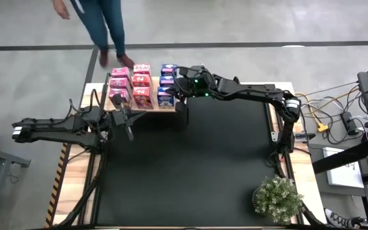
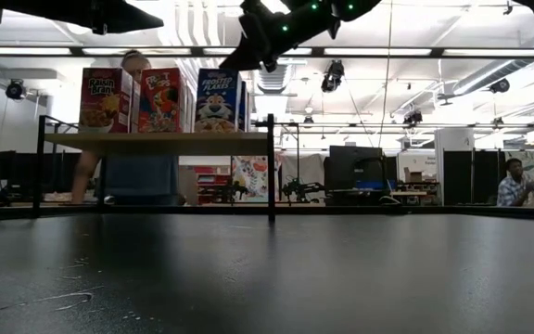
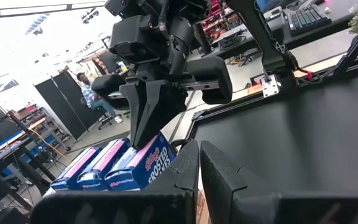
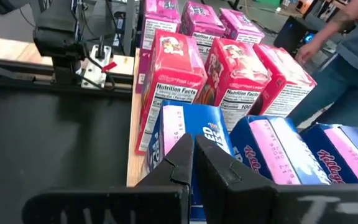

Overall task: Stack cereal on shelf
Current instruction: Align the blue cereal box with the other blue cereal box on the shelf

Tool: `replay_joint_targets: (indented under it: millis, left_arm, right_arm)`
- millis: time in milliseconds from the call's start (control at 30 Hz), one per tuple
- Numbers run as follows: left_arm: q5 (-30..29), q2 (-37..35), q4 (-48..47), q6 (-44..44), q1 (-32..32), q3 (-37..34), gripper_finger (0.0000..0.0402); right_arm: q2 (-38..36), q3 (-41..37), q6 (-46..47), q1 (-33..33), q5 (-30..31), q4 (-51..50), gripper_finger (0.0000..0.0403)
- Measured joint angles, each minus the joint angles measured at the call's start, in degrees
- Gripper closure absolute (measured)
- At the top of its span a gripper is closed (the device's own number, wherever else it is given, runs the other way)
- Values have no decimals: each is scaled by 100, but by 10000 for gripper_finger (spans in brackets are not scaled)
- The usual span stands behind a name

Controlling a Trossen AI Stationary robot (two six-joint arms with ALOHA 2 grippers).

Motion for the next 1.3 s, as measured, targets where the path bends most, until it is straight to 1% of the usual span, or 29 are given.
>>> replay_joint_targets:
  millis: [300,533,733,967,1100,1300]
  left_arm:
    - [0,0,-2,0,1,0,402]
    - [0,0,-7,0,2,0,402]
    - [0,0,-33,2,0,0,402]
    - [0,0,-31,17,0,0,402]
    - [0,0,-31,22,1,0,402]
    - [0,0,-31,24,1,0,402]
  right_arm:
    - [-16,1,-364,0,4,-118,394]
    - [-16,247,-496,0,9,-388,394]
    - [-14,334,-448,0,7,-275,394]
    - [38,337,-149,2,-38,39,394]
    - [133,337,-208,0,-39,165,394]
    - [215,337,-391,0,-33,10,394]
